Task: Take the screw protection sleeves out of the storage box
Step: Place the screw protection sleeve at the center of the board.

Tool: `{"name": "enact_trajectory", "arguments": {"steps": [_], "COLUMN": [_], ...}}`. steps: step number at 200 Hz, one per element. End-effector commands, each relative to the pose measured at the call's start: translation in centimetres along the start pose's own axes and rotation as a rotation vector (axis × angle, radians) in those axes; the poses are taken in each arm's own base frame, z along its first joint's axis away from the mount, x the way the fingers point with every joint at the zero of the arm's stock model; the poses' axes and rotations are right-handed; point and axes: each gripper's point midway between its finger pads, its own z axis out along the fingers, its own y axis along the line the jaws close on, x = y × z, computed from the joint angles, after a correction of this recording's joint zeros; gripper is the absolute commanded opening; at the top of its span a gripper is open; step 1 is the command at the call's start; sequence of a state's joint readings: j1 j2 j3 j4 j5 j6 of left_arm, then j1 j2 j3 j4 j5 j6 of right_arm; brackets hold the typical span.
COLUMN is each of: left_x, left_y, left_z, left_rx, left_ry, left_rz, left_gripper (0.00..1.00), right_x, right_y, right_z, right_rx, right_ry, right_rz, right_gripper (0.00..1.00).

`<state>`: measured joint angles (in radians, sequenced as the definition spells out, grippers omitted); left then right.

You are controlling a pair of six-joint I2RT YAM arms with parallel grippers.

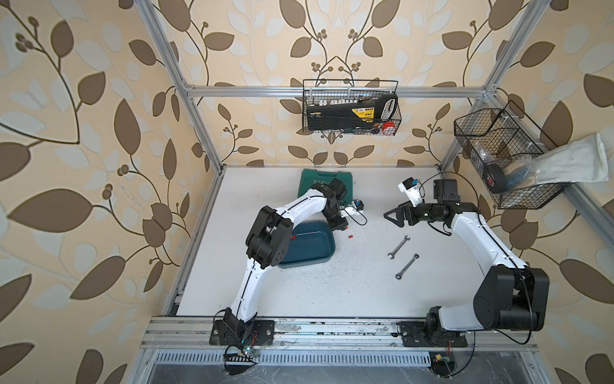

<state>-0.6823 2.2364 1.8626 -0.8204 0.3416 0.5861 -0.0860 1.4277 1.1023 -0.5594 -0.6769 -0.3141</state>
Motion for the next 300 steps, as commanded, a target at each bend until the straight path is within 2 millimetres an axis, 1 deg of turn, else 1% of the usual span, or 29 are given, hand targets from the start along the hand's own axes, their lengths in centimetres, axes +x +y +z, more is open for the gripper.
{"name": "enact_trajectory", "arguments": {"steps": [1, 41, 60, 78, 105, 122, 134, 160, 194, 210, 228, 244, 273, 289, 300], "left_x": [-0.4, 0.0, 0.0, -0.1, -0.6, -1.0, -1.2, -2.0, -1.8, -1.3, 0.1, 2.3, 7.7, 10.8, 12.7], "left_y": [0.2, 0.7, 0.8, 0.8, 0.8, 0.7, 0.7, 0.3, -0.6, -1.2, -2.0, -2.8, -3.6, -3.3, -2.7], "left_z": [0.7, 2.7, 3.2, 3.2, 2.7, 2.0, 1.4, -0.7, -3.5, -5.3, -7.0, -8.4, -10.2, -10.8, -11.2], "left_rx": [0.003, 0.010, 0.015, 0.013, 0.008, 0.004, -0.004, -0.025, -0.054, -0.072, -0.080, -0.093, -0.140, -0.172, -0.198], "left_ry": [0.013, 0.035, 0.043, 0.040, 0.027, 0.015, 0.010, -0.019, -0.033, -0.040, -0.031, -0.005, 0.083, 0.121, 0.127], "left_rz": [-0.004, -0.009, -0.016, -0.015, -0.010, -0.007, -0.006, 0.006, 0.026, 0.036, 0.032, 0.024, -0.008, -0.068, -0.127], "left_gripper": [0.08, 0.14, 0.15, 0.20, 0.30, 0.36, 0.37, 0.42, 0.46, 0.47, 0.47, 0.48, 0.49, 0.50, 0.50], "right_x": [0.2, 0.1, 0.1, 0.2, 0.2, 0.2, 0.2, 0.0, 0.0, 0.0, -0.2, -0.2, -0.1, 0.0, 0.1], "right_y": [0.1, 0.1, 0.0, 0.1, 0.0, 0.1, 0.0, 0.0, -0.1, -0.1, 0.0, 0.1, 0.2, 0.3, 0.4], "right_z": [-0.4, -0.6, -0.6, -0.5, -0.5, -0.5, -0.6, -0.8, -0.9, -1.0, -1.0, -1.0, -0.7, -0.4, -0.3], "right_rx": [0.004, 0.005, 0.005, -0.001, -0.002, -0.003, 0.000, 0.006, 0.017, 0.019, 0.015, 0.008, -0.013, -0.026, -0.031], "right_ry": [-0.011, -0.016, -0.016, -0.014, -0.015, -0.015, -0.017, -0.021, -0.023, -0.025, -0.031, -0.033, -0.029, -0.024, -0.020], "right_rz": [0.009, 0.013, 0.014, 0.017, 0.018, 0.018, 0.018, 0.013, 0.008, 0.006, 0.006, 0.011, 0.026, 0.034, 0.035], "right_gripper": [0.99, 0.99, 0.99, 0.99, 0.99, 0.99, 0.99, 0.99, 0.99, 0.99, 0.99, 0.99, 0.99, 0.99, 0.99]}}
